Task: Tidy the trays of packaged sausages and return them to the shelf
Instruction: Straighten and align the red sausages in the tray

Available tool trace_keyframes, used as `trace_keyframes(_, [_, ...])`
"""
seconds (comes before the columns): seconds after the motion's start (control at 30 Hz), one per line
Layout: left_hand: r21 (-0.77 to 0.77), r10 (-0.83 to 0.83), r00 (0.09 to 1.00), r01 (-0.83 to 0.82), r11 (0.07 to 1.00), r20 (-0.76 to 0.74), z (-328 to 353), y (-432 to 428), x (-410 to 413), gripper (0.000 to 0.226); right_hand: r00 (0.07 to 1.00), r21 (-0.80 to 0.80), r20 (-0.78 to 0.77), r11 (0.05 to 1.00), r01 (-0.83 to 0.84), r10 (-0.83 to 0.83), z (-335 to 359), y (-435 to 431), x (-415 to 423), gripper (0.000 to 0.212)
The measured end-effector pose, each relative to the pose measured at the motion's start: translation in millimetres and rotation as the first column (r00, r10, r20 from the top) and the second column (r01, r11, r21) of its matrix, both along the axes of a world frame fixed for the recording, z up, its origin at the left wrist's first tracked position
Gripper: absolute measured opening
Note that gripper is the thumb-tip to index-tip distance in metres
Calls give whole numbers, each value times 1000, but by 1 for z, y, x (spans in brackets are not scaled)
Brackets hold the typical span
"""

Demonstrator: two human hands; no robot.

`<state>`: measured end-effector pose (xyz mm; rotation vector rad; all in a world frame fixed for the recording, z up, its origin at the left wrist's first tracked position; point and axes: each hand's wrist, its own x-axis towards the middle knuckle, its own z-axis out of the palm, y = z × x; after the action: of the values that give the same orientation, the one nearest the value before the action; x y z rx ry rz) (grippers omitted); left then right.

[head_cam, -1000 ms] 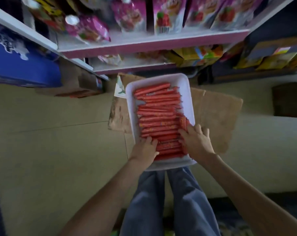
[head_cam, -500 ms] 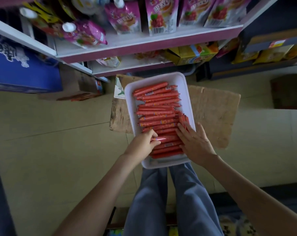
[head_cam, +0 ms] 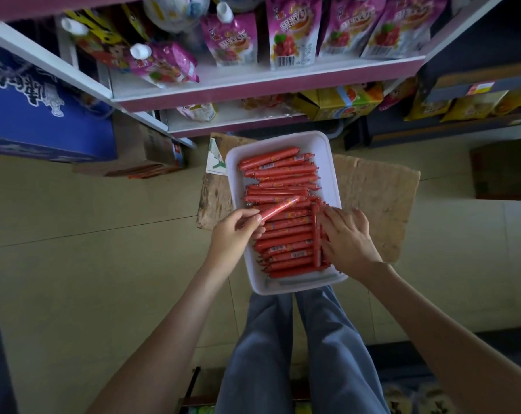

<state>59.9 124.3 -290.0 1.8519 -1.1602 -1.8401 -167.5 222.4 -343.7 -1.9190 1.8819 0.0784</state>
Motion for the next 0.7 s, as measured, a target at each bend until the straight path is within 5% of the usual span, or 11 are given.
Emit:
trace_keyframes(0.1, [68, 75, 988, -66, 995, -138, 13, -4, -5, 11, 906, 119, 296, 953, 279, -302, 23, -17, 5, 52])
trace_keyframes(0.2, [135, 131, 967, -103, 985, -217, 27, -9, -12, 10, 509, 381, 579, 764, 522, -636, 54, -43, 6, 56])
trace_keyframes(0.23, [144, 151, 964, -121, 982, -219, 31, -11, -15, 10, 453, 408, 593, 734, 544, -666, 61, -50, 3, 50])
trace_keyframes(0.3, [146, 193, 963, -167, 975, -188, 35, -14, -20, 12, 552, 378, 537, 767, 519, -638, 63, -58, -3, 31])
trace_keyframes(0.37, [136, 221, 968, -205, 969, -119, 32, -17, -21, 19, 744, 388, 402, 835, 390, -533, 62, -61, -4, 22])
trace_keyframes(0.47, [97, 216, 976, -215, 972, 5, 22, -15, -18, 26, 983, 480, 165, 877, -10, -79, 41, -45, 1, 28])
trace_keyframes(0.57, [99, 222, 973, -228, 969, 69, 10, -8, -14, 32, 919, 425, -91, 850, -312, 383, 21, -15, 13, 36])
trace_keyframes(0.7, [122, 238, 967, -248, 961, 87, -2, 4, -8, 31, 919, 292, -163, 908, -301, 358, 4, 12, 13, 54])
